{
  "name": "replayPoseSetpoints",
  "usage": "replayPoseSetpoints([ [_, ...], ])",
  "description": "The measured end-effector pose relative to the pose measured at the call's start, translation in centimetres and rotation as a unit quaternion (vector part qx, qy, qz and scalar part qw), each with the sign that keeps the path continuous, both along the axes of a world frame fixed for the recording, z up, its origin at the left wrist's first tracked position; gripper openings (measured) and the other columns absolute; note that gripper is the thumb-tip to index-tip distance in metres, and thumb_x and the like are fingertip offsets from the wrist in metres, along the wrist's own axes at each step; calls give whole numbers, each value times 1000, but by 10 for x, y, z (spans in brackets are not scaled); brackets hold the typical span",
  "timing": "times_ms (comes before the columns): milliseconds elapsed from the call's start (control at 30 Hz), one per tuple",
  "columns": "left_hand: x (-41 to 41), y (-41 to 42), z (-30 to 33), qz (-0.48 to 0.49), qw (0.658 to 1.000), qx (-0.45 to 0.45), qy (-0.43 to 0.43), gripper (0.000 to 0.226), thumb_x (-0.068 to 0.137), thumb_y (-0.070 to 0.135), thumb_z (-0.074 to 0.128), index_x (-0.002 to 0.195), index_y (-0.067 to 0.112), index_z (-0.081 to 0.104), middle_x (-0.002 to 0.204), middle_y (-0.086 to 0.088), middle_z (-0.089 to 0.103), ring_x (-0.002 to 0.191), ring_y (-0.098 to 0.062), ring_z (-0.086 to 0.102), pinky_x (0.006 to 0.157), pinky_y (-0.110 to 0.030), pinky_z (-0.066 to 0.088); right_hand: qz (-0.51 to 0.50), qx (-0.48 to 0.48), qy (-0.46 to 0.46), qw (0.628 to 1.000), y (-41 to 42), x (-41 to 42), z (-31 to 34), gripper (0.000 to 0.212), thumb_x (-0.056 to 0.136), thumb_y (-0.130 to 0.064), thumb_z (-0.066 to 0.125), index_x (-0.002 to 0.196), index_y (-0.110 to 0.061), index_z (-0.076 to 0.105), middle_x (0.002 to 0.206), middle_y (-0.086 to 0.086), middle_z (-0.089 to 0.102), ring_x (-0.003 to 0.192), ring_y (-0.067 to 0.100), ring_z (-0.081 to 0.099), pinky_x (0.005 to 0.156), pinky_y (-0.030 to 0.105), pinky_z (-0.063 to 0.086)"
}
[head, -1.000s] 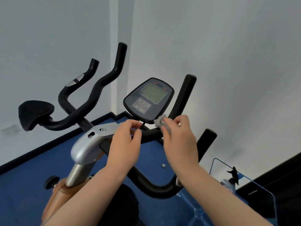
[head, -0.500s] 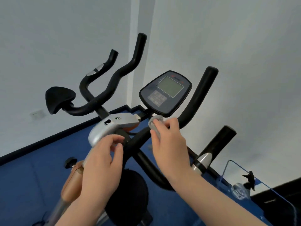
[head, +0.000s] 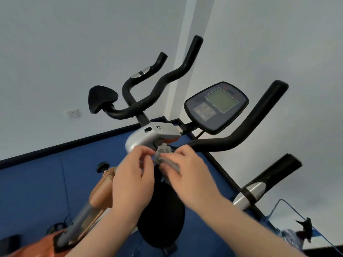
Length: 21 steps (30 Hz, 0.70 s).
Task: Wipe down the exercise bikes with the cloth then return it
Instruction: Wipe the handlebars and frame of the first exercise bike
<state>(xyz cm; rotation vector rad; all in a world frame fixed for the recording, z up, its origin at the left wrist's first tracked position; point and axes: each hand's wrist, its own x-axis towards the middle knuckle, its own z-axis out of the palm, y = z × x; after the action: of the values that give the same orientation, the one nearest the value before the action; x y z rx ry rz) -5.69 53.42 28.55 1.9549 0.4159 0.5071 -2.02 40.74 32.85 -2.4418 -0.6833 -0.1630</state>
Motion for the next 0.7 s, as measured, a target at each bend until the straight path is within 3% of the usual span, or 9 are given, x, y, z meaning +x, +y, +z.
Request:
replayPoseSetpoints([
  [100, -2, 0, -1, 6, 1000, -4, 9, 15, 87, 36, 40, 86, 43, 54, 68, 9, 62, 57, -3, 57, 48, -28, 44, -79, 3, -60, 995, -21, 32, 18, 26, 90, -29, 61, 115, -25, 67, 93, -11, 44, 68, -3, 47, 61, 6, 39],
  [167, -3, 0, -2, 9, 1000, -5, 14, 15, 89, 34, 41, 86, 44, 53, 64, 9, 60, 50, -1, 53, 45, -18, 34, -117, -30, -91, 989, -21, 39, 21, 23, 92, -28, 58, 111, -20, 68, 96, -7, 44, 67, 4, 47, 59, 9, 40],
  [233, -3, 0, -1, 7, 1000, -5, 18, 15, 90, 32, 43, 86, 44, 52, 62, 10, 58, 48, 1, 51, 42, -15, 32, -94, -41, -79, 992, -11, 27, 11, 22, 94, -29, 55, 110, -19, 67, 98, -6, 43, 69, 9, 52, 64, 17, 46],
  [367, -4, 0, 0, 3, 1000, 2, 8, 13, 89, 32, 44, 86, 42, 51, 61, 12, 58, 51, 2, 52, 45, -15, 33, 18, -40, 4, 999, 1, 1, 0, 24, 91, -32, 59, 114, -28, 65, 95, -13, 42, 74, 3, 51, 65, 9, 40],
  [433, -4, 0, 0, -2, 1000, 6, 5, 13, 90, 31, 45, 85, 42, 51, 63, 15, 58, 51, 1, 51, 45, -15, 34, 51, -70, 55, 995, -5, 17, 17, 19, 88, -32, 62, 105, -35, 70, 94, -9, 51, 84, 8, 55, 74, 22, 44],
  [500, -5, 0, 0, -5, 1000, 9, 2, 13, 90, 34, 43, 85, 42, 51, 68, 19, 59, 52, 0, 53, 45, -16, 40, 18, -58, 35, 997, -13, 42, 42, 17, 86, -32, 63, 100, -38, 71, 96, -6, 56, 89, 10, 55, 75, 27, 43],
  [600, -6, -2, -1, -8, 1000, 4, 2, 13, 89, 35, 42, 87, 42, 52, 73, 17, 60, 55, 0, 56, 51, -10, 43, -48, -43, -56, 996, -14, 64, 63, 18, 83, -35, 67, 102, -36, 66, 98, -11, 58, 87, 9, 55, 65, 17, 36],
  [700, -8, 0, -4, -17, 1000, 2, 0, 13, 91, 32, 44, 87, 41, 53, 68, 14, 59, 53, -3, 55, 47, -15, 41, 3, -133, -5, 991, 3, 56, 48, 17, 81, -33, 70, 96, -31, 63, 91, -14, 59, 79, 7, 57, 61, 19, 36],
])
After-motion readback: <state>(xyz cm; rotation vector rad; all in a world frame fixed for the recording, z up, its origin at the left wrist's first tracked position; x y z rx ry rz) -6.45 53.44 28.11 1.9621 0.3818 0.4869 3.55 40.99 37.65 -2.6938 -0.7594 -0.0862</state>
